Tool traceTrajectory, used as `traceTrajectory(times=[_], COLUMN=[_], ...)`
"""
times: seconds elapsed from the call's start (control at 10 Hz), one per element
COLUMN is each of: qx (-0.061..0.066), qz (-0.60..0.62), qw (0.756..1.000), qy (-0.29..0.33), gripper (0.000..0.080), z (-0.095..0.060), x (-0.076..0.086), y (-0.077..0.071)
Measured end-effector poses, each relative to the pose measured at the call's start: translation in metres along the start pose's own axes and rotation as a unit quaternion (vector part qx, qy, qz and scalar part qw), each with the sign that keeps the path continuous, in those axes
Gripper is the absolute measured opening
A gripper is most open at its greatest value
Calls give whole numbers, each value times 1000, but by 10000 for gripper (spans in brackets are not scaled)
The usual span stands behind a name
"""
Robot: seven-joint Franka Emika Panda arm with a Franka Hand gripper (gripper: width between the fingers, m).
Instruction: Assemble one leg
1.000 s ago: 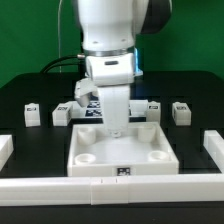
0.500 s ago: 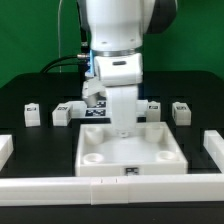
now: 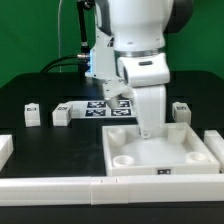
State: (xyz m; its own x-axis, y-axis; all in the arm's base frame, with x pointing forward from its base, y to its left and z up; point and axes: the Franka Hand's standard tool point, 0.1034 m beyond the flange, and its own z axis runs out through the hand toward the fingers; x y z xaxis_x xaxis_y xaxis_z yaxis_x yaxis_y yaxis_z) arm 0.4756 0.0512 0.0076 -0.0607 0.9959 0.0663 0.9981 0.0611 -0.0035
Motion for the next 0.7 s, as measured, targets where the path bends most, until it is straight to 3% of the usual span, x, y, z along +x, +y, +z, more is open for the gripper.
traceTrajectory(times=[0.2, 0.5, 0.6, 0.7], qx=[-4, -5, -5, -5], qz=[12, 17, 17, 17], qw=[1000, 1000, 1000, 1000], qy=[1, 1, 1, 1], gripper=[57, 57, 246, 246], z=[1, 1, 1, 1], x=[12, 11, 11, 11], y=[4, 4, 4, 4])
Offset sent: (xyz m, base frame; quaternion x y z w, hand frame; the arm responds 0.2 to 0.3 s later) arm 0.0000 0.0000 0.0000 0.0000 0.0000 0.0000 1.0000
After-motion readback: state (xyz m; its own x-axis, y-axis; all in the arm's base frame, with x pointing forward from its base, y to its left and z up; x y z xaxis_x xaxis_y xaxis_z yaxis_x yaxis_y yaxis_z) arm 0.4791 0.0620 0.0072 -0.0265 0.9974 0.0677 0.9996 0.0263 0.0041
